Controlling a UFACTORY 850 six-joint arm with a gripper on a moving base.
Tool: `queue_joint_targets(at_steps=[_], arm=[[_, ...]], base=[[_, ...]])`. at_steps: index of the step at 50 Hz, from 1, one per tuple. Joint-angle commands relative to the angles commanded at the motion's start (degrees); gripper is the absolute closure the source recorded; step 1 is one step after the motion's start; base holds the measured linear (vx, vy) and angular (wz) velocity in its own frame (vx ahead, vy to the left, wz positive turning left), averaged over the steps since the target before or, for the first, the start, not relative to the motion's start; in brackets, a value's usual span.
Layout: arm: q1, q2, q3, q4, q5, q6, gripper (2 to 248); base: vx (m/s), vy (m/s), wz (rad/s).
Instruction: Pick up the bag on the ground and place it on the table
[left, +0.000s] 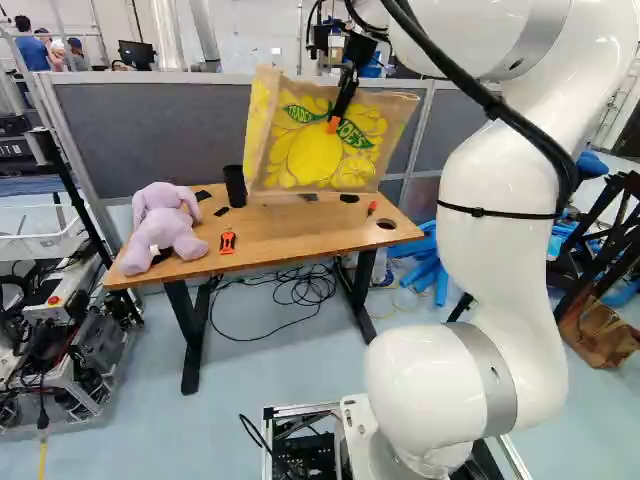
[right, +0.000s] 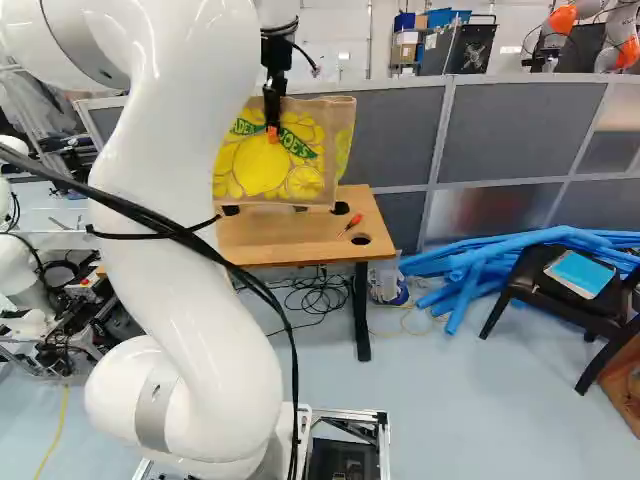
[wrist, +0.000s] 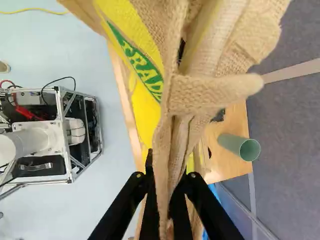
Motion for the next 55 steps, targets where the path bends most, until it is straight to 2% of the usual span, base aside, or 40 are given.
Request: queue_joint_targets(at_steps=[18, 55], arm=[[0.00, -0.36, 0.26, 0.00, 0.00, -0.36, 227], [0.00, -4.19, 2.26, 0.00, 0.00, -0.36, 227]], base=[[0.000, 0.000, 0.000], [0.000, 0.000, 0.000]])
